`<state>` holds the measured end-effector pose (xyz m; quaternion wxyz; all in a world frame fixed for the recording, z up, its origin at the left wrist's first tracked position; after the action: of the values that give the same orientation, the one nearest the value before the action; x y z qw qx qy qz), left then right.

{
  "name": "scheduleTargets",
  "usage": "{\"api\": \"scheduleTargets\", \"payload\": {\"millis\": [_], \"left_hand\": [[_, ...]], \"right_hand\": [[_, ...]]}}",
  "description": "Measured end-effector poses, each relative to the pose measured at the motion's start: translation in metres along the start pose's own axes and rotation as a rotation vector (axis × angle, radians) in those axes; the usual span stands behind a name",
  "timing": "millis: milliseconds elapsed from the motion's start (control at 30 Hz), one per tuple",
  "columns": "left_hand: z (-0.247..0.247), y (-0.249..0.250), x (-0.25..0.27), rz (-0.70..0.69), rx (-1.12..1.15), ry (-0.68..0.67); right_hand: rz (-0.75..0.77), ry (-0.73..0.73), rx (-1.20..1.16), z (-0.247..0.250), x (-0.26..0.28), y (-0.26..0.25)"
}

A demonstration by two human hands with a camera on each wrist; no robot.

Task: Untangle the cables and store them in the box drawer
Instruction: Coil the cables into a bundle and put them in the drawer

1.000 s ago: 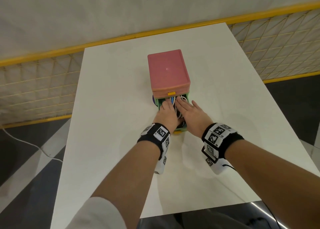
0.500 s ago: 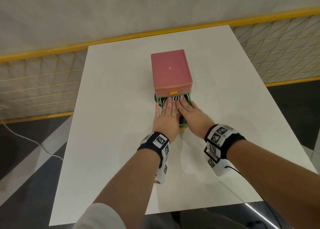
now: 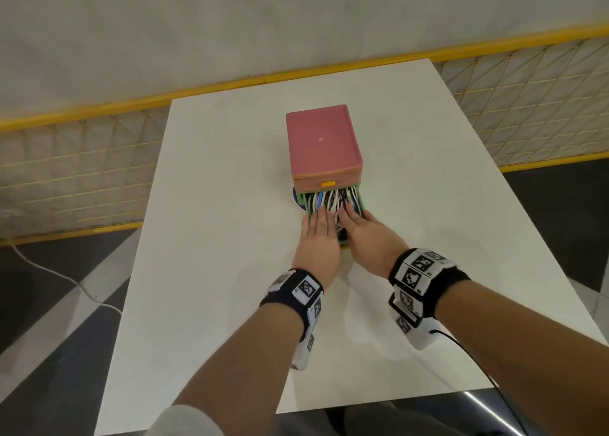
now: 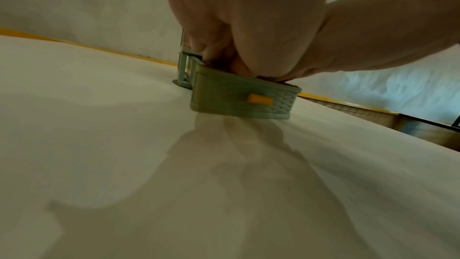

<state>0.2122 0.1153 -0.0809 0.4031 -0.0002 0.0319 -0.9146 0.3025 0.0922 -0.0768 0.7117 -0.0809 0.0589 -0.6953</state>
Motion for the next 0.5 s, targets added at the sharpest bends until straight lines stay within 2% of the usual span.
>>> {"api": "scheduleTargets", "payload": {"millis": [133,233,300,400,467,500], "left_hand": [[0.003,-0.004,-0.01,0.034,0.071,-0.132],[0.011,-0.026,-0.01,0.071,0.344,-0.102],[0.013,-0.045,-0.005,0.09,0.482,0.009],[0.013,-0.045,0.005,0.0,0.231,0.177],[0.016,-0.034,0.008,-0.062,0.068,0.153],[0.019,-0.03,0.01,-0.07,0.022,0.086]], "right_hand": [[0.044,0.013,-0.076,0.003,-0.001,-0.009],[0.043,-0.071,-0.055,0.001,0.001,-0.007],[0.046,-0.116,0.013,0.004,0.001,-0.003],[0.066,-0.136,0.079,0.009,-0.001,-0.004],[0.099,-0.135,0.144,0.013,-0.004,-0.008],[0.114,-0.14,0.171,0.015,-0.004,-0.01]]}}
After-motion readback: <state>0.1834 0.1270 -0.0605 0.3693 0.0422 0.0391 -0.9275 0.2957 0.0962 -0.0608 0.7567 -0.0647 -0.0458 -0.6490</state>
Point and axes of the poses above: each hand's wrist, its own x-axis away from the middle knuckle, its own z-axis out of the back of the hand, y = z × x, the point moved 5 cm from there along -x, towards the middle knuckle, and after that the axes turned 9 degrees about y, right-handed, at the moved point
